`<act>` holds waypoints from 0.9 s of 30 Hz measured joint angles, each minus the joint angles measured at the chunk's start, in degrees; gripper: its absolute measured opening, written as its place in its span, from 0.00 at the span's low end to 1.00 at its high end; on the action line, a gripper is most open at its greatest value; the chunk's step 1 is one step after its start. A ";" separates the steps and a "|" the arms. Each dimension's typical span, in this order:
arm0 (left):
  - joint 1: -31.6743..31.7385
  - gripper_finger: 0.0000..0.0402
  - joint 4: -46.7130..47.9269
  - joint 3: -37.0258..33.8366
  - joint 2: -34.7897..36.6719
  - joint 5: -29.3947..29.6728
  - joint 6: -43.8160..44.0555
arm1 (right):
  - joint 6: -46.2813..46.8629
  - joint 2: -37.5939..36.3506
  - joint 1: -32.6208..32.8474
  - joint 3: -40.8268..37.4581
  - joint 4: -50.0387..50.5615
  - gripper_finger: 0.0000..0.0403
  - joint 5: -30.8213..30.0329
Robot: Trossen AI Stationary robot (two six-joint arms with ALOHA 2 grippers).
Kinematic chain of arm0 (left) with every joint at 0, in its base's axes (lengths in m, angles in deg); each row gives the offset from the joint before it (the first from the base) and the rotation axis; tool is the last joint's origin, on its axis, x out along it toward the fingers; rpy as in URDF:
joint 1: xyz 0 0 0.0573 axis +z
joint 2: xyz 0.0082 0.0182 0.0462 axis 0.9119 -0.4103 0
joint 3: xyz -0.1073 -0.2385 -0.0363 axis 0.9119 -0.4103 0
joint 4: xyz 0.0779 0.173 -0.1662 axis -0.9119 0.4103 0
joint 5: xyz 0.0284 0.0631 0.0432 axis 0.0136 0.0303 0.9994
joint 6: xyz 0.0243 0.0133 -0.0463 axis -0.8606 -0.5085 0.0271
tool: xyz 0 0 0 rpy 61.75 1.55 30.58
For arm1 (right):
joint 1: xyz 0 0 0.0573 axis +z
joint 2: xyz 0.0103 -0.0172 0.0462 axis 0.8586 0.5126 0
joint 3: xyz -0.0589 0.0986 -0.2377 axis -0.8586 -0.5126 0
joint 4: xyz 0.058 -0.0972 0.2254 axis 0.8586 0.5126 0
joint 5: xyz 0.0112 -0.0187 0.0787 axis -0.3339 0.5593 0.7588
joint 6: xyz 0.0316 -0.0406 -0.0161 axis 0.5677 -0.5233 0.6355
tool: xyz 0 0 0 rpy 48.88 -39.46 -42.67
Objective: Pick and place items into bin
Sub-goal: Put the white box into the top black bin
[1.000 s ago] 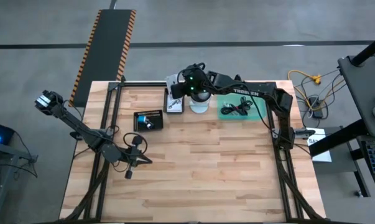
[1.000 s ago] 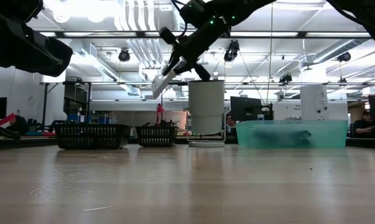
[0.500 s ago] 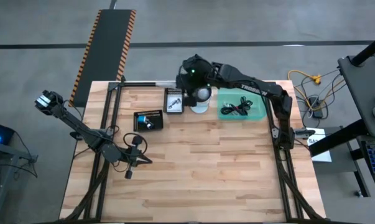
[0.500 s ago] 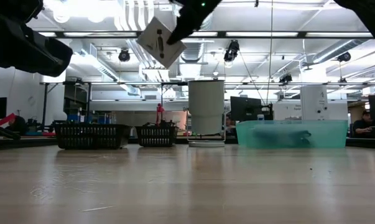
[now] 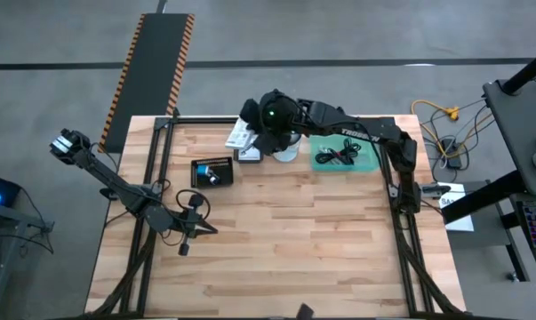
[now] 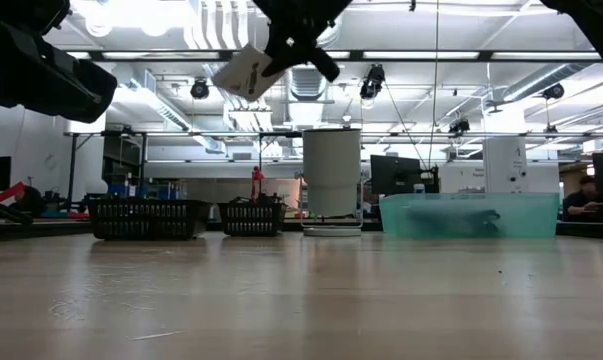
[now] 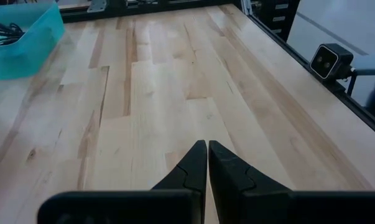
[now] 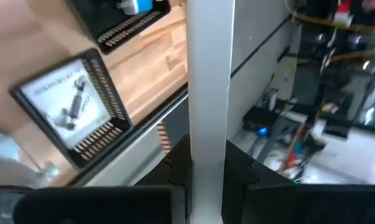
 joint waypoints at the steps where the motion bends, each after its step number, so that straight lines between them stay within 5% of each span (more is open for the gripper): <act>1: 0.00 0.00 0.04 0.00 0.00 0.00 0.00 | -2.08 0.00 -0.12 -0.92 -0.97 0.08 0.05; 11: 0.00 0.00 0.03 0.00 -0.02 -0.02 -0.02 | -14.35 4.71 -2.57 -5.21 -3.83 0.09 0.06; 27: 0.02 0.00 0.04 -0.07 -1.46 0.00 -0.03 | -24.17 17.22 -5.32 3.12 -3.66 0.09 -6.67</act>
